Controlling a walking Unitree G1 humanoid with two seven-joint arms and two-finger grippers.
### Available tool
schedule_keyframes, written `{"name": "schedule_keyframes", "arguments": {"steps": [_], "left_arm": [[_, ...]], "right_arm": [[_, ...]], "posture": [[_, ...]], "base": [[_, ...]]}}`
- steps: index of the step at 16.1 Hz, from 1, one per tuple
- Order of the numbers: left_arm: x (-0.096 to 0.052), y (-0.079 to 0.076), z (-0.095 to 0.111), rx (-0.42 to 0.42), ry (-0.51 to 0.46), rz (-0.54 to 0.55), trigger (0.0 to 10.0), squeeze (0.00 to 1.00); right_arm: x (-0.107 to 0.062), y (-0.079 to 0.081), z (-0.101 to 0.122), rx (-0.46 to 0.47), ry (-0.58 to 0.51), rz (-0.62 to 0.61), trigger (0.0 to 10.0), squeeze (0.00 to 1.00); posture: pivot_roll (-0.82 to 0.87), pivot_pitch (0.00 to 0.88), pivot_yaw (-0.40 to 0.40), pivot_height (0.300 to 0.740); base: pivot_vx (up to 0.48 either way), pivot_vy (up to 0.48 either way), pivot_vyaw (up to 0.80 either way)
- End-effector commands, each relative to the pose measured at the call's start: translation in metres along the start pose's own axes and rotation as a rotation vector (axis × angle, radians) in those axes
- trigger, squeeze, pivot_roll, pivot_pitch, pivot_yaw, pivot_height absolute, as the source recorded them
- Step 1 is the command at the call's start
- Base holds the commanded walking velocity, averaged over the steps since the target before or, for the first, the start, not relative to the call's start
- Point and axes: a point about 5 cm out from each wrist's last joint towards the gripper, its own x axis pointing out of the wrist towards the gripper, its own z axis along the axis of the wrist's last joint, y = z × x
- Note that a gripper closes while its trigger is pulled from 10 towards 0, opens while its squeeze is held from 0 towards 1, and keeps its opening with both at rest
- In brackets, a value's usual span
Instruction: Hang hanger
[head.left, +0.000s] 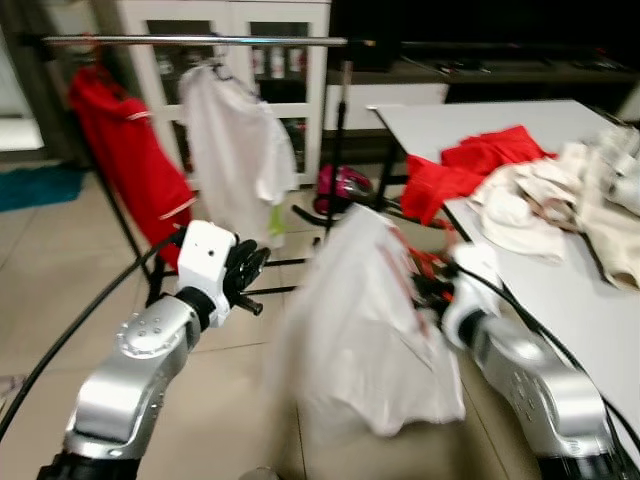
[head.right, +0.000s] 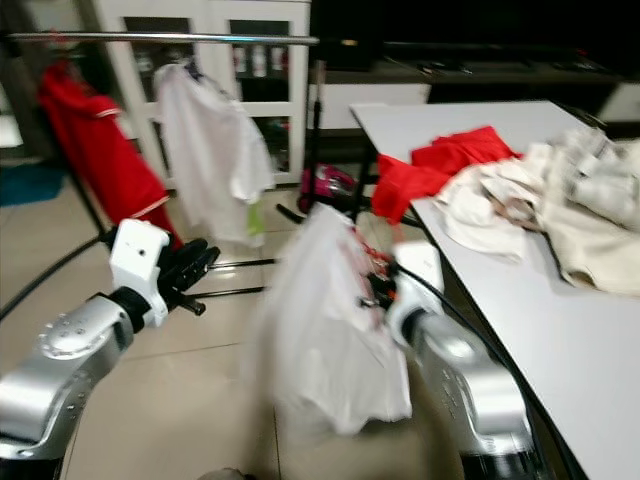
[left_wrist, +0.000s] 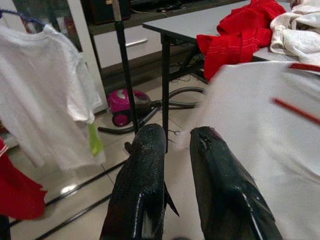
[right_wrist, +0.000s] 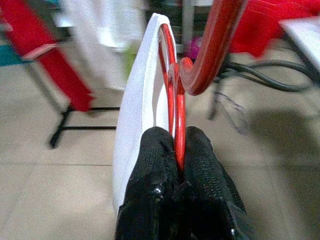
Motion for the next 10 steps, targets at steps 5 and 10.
{"name": "schedule_keyframes", "arguments": {"steps": [5,10], "left_arm": [[0.006,0.000,-0.018,-0.015,-0.012,0.039,10.0,0.00],[0.004,0.000,-0.020,-0.023,-0.024,0.039,10.0,0.00]], "right_arm": [[-0.012,0.016,-0.010,-0.107,-0.042,0.082,10.0,0.00],[-0.006,0.024,0.003,-0.094,-0.099,0.089,10.0,0.00]], "posture": [[0.03,0.000,0.049,0.740],[0.04,0.000,0.034,0.740]], "base": [[0.165,0.000,0.00],[0.337,0.000,0.80]]}}
